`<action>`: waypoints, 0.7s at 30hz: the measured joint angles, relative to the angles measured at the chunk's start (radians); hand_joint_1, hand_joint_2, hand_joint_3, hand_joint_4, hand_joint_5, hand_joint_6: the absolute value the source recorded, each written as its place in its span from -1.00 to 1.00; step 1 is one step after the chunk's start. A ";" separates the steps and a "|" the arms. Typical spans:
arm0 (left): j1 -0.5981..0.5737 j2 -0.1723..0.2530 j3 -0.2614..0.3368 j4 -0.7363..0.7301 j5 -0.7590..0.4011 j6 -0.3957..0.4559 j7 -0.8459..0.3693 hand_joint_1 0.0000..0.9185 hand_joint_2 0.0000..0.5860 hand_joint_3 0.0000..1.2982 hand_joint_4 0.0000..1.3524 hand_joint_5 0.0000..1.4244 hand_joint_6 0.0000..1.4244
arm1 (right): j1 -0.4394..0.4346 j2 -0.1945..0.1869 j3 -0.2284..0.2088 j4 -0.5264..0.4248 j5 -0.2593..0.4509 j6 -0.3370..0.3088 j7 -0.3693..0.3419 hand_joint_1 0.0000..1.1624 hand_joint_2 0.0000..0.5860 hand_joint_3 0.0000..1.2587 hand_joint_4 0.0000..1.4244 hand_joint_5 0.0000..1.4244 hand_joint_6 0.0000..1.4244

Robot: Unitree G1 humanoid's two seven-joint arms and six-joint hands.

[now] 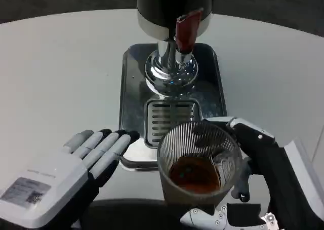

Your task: Grasp the cup under the faucet to collect the drink, then remove the cup.

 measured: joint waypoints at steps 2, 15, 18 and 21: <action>-0.005 0.000 -0.005 0.000 0.000 0.003 0.000 -1.00 -0.84 -1.00 -1.00 -1.00 -1.00 | -0.001 0.000 0.000 0.000 0.000 0.000 -0.002 0.92 -0.70 0.13 0.33 0.42 0.89; -0.017 -0.003 -0.020 0.000 0.000 0.041 0.000 -1.00 -0.82 -1.00 -1.00 -1.00 -1.00 | -0.014 0.004 0.001 0.000 0.000 0.000 -0.010 0.92 -0.70 0.13 0.33 0.42 0.89; -0.017 -0.003 -0.022 0.000 0.000 0.046 0.000 -1.00 -0.82 -1.00 -1.00 -1.00 -1.00 | -0.015 0.004 0.001 0.000 0.000 0.000 -0.010 0.91 -0.71 0.13 0.33 0.42 0.89; -0.018 -0.003 -0.027 0.000 0.000 0.047 0.000 -1.00 -0.82 -1.00 -1.00 -1.00 -1.00 | -0.015 0.004 0.001 0.000 -0.001 0.000 -0.011 0.91 -0.71 0.13 0.33 0.42 0.89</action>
